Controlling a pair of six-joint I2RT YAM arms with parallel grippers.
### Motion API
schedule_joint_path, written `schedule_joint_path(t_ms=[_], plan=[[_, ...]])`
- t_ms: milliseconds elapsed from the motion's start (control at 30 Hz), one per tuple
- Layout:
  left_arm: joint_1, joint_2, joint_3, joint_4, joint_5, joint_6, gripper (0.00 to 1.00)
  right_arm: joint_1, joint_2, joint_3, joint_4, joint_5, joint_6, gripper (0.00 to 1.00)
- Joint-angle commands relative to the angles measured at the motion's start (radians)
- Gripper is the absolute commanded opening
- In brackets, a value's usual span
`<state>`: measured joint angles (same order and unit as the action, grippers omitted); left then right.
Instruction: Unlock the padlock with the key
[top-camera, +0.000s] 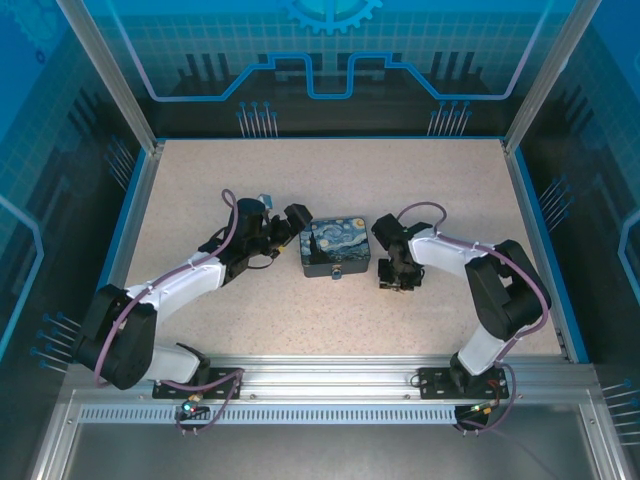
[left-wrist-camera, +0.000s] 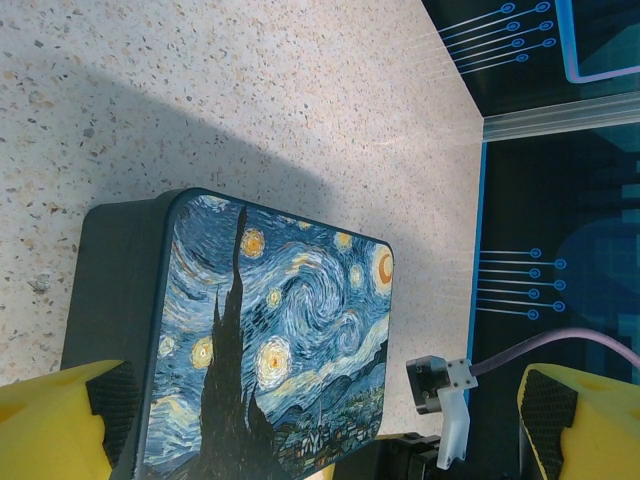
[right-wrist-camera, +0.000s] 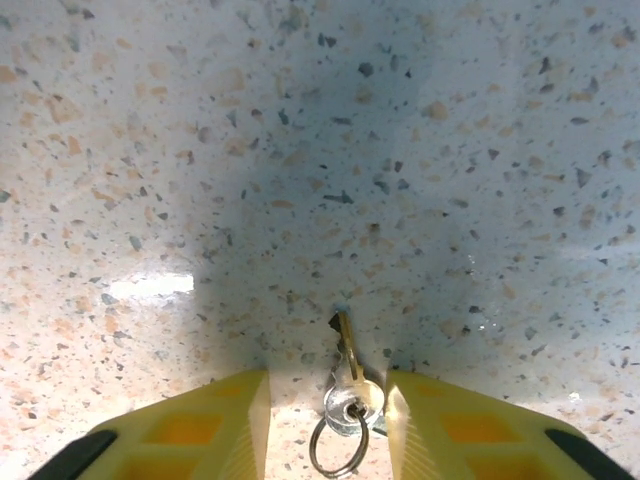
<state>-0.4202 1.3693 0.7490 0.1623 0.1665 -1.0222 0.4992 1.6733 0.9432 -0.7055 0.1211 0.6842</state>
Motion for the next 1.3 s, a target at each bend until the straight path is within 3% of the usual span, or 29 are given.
schedule_joint_path(t_ms=[0, 367, 833, 1000, 1267], plan=[[-0.002, 0.001, 0.004, 0.008, 0.021, -0.003, 0.99, 0.020, 0.008, -0.043, -0.034, -0.011, 0.023, 0.31], [-0.001, -0.005, 0.003, -0.010, 0.011, -0.003, 0.99, 0.025, -0.011, -0.033, -0.032, -0.026, 0.016, 0.00], [-0.002, -0.037, 0.005, -0.040, 0.006, 0.011, 0.99, 0.013, -0.163, 0.041, -0.027, -0.140, -0.039, 0.00], [-0.001, -0.040, 0.018, -0.050, 0.053, 0.020, 0.99, -0.022, -0.263, 0.017, 0.088, -0.307, -0.093, 0.00], [-0.023, -0.019, 0.033, 0.007, 0.136, -0.037, 0.99, -0.126, -0.376, -0.058, 0.386, -0.700, -0.145, 0.00]])
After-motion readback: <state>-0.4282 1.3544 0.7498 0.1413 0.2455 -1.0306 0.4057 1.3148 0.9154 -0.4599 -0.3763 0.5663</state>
